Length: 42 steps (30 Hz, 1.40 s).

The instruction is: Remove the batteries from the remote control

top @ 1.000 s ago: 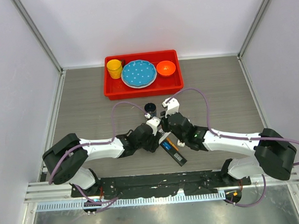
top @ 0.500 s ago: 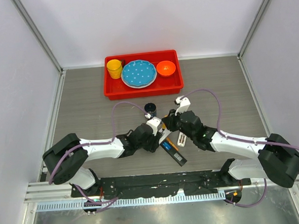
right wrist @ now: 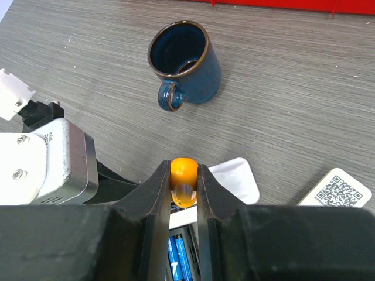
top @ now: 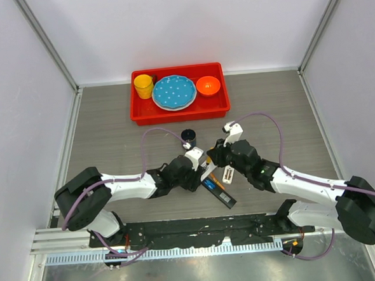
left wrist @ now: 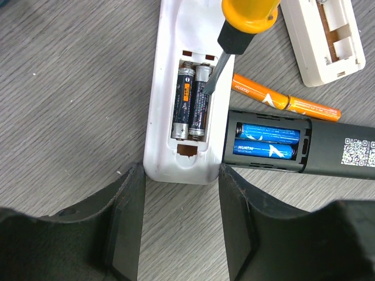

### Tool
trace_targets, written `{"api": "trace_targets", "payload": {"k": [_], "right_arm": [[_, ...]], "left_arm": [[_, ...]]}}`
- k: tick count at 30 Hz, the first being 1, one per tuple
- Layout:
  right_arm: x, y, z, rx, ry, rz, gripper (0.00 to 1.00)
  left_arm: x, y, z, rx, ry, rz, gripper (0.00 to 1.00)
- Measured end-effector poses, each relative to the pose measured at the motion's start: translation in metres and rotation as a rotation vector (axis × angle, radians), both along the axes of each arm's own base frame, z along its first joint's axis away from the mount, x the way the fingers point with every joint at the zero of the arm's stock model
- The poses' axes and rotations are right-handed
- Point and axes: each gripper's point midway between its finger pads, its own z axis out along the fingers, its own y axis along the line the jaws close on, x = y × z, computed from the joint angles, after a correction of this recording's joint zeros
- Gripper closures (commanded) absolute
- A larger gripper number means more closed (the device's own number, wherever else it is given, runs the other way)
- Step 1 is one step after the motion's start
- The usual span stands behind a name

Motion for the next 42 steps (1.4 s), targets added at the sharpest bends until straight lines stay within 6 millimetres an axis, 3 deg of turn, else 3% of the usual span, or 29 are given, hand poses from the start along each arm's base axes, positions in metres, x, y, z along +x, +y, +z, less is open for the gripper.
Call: {"api": "trace_targets", "payload": {"k": [24,42], "right_arm": [[0.009,-0.007,0.003,-0.085,-0.065,-0.013,0.99],[0.007,0.018,0.004,-0.248,-0.159,-0.011,0.99]], "left_arm": [[0.000,-0.003,0.000,-0.011,0.000,-0.007,1.00],[0.000,-0.004,0.000,-0.013,-0.001,-0.007,1.00]]}}
